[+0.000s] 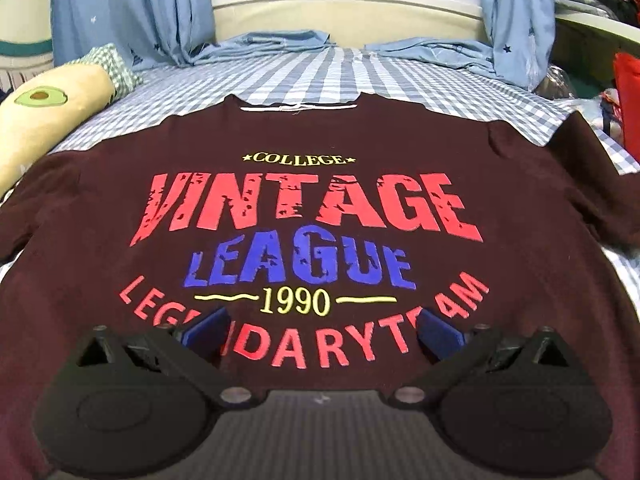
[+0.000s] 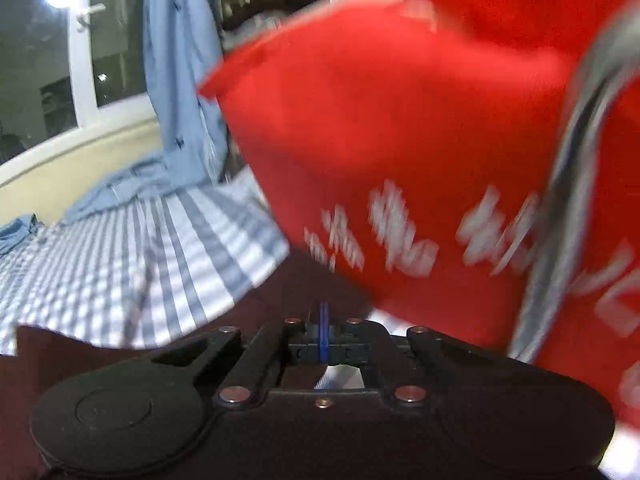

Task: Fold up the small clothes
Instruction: 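Move the right tool to the sleeve cuff and close on it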

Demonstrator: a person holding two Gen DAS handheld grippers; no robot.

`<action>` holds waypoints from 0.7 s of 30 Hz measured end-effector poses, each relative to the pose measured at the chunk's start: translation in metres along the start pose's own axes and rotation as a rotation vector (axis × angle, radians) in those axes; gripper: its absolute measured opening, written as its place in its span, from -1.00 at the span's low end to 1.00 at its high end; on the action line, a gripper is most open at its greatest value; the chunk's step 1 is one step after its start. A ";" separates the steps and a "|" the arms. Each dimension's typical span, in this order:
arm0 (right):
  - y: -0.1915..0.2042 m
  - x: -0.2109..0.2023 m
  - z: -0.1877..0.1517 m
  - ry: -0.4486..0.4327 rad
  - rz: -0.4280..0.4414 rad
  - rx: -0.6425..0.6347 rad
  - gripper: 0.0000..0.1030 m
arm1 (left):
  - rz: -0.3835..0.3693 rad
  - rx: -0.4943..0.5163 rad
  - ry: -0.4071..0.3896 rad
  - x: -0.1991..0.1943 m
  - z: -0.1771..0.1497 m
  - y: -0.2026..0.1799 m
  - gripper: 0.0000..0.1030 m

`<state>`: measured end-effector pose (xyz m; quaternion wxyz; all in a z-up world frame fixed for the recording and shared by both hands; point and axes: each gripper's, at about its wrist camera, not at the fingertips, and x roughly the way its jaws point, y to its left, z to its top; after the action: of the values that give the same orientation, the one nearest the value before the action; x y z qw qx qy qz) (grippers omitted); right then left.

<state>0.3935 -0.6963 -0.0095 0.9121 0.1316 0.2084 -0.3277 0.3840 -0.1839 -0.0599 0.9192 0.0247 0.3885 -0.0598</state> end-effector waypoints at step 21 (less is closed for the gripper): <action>0.014 0.078 -0.031 0.107 -0.017 0.140 0.45 | -0.001 -0.029 -0.010 -0.011 0.007 0.026 0.99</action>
<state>0.4478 -0.7166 -0.0720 0.8852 0.2108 0.2347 -0.3419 0.3852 -0.1581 -0.0470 0.9213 0.0109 0.3849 -0.0546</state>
